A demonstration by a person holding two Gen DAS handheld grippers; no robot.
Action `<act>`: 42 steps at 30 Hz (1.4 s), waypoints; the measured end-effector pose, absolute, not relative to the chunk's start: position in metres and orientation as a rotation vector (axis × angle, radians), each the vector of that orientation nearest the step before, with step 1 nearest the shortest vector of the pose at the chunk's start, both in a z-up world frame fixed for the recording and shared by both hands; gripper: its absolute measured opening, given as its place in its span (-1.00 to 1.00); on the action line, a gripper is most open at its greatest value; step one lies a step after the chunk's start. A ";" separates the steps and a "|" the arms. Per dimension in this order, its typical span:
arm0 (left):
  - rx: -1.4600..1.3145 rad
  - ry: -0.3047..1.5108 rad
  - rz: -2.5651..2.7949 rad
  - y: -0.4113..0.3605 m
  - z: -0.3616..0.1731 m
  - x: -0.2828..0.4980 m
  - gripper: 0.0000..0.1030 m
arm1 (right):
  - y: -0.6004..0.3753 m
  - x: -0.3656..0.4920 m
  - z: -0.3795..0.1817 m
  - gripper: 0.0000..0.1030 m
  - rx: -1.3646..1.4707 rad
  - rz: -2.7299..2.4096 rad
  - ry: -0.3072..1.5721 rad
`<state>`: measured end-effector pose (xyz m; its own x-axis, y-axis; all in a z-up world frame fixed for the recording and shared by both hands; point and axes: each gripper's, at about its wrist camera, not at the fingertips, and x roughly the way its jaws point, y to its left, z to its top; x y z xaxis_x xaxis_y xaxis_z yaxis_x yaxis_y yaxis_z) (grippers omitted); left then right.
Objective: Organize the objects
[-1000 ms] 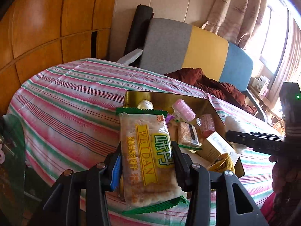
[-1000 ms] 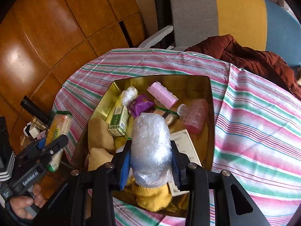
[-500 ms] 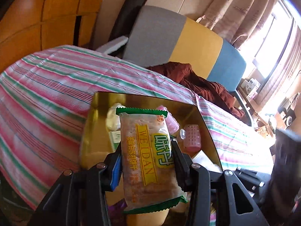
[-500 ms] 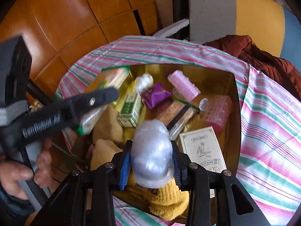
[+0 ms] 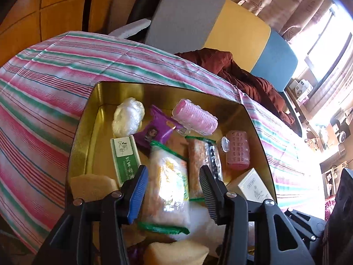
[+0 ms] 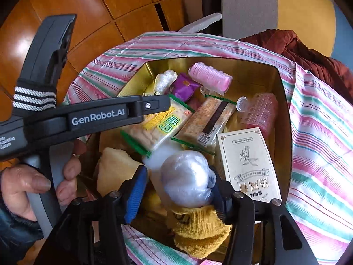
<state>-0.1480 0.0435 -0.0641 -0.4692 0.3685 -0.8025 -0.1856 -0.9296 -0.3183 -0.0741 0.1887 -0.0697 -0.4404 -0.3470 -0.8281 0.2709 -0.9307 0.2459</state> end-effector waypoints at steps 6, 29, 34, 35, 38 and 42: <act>-1.327 -0.262 2.530 0.026 -0.050 -0.131 -0.05 | 0.194 -0.063 -0.059 0.10 1.356 -2.441 -0.124; -1.179 -0.004 2.735 0.025 -0.032 -0.067 -0.05 | 0.174 -0.056 -0.073 -0.39 1.369 -2.439 -0.033; -1.173 0.004 2.743 0.027 -0.030 -0.056 -0.04 | 0.172 -0.049 -0.066 -0.23 1.348 -2.456 -0.018; -1.170 0.004 2.746 0.026 -0.029 -0.053 -0.04 | 0.172 -0.047 -0.065 -0.18 1.343 -2.460 -0.015; -1.161 0.007 2.763 0.027 -0.026 -0.047 -0.02 | 0.171 -0.042 -0.060 -0.07 1.329 -2.477 -0.009; -1.142 0.007 2.781 0.028 -0.023 -0.039 0.10 | 0.171 -0.034 -0.053 0.07 1.303 -2.507 0.005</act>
<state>-0.0395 0.0275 -0.0235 -0.7034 0.1228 -0.7001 -0.1264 -0.9909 -0.0468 -0.0338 0.1706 -0.0535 -0.5354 -0.2743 -0.7988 0.2774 -0.9504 0.1404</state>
